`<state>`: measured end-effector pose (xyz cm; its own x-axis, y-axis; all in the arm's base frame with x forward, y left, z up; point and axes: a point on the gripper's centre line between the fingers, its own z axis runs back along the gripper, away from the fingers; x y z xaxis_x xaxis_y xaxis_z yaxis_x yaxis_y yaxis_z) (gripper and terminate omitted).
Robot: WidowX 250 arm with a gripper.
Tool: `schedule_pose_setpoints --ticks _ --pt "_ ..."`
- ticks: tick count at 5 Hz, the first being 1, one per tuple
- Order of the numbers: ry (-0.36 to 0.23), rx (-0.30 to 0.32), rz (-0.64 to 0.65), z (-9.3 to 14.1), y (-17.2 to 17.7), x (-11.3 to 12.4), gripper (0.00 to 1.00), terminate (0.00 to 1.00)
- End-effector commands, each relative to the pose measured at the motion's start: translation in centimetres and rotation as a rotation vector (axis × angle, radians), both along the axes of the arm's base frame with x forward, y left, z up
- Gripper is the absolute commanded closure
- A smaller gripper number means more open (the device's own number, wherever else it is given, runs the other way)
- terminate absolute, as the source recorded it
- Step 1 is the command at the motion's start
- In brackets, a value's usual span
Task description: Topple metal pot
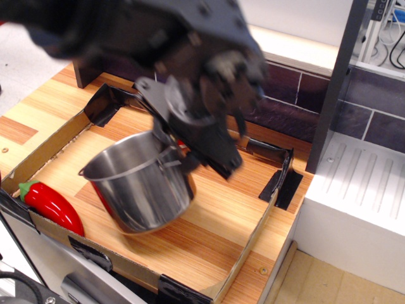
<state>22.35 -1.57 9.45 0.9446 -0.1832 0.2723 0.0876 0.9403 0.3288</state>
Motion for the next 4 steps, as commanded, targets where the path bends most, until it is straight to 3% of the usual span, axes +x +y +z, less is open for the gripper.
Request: schedule_pose_setpoints --ticks 1,2,4 --pt "0.056 -0.173 0.015 0.9 3.2 1.3 1.00 0.00" --pt "0.144 -0.300 0.052 1.8 4.2 2.3 1.00 0.00" --pt "0.224 -0.349 0.116 1.2 6.3 2.9 1.00 0.00"
